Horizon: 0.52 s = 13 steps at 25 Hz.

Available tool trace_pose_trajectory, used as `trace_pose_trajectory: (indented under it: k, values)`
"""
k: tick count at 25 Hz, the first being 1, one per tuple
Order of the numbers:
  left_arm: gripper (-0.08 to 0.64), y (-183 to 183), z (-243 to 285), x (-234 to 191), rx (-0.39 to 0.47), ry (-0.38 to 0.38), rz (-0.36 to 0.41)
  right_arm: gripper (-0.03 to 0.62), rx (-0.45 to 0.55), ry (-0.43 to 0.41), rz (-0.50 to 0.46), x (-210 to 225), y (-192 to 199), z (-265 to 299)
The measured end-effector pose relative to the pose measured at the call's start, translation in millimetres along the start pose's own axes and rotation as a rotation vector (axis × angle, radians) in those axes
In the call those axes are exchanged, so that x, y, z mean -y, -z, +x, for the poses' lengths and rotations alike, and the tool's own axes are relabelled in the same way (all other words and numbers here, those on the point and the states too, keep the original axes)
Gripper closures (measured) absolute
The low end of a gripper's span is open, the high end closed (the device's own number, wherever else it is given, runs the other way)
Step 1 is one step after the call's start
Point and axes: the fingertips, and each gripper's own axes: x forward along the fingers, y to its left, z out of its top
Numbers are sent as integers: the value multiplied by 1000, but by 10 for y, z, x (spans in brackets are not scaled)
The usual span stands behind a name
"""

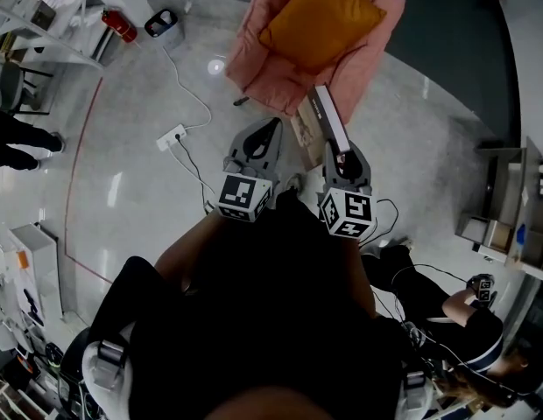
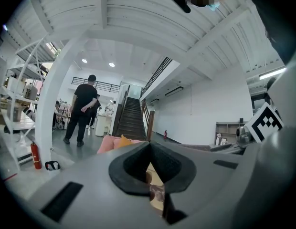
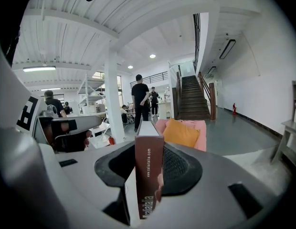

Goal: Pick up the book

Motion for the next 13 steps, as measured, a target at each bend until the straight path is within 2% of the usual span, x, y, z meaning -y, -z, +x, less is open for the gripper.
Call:
trace_pose_trajectory:
  k: [13]
  values:
    - [554,17,108,-36,-2,1,3,446,-1,-11,-6,40,-28,120]
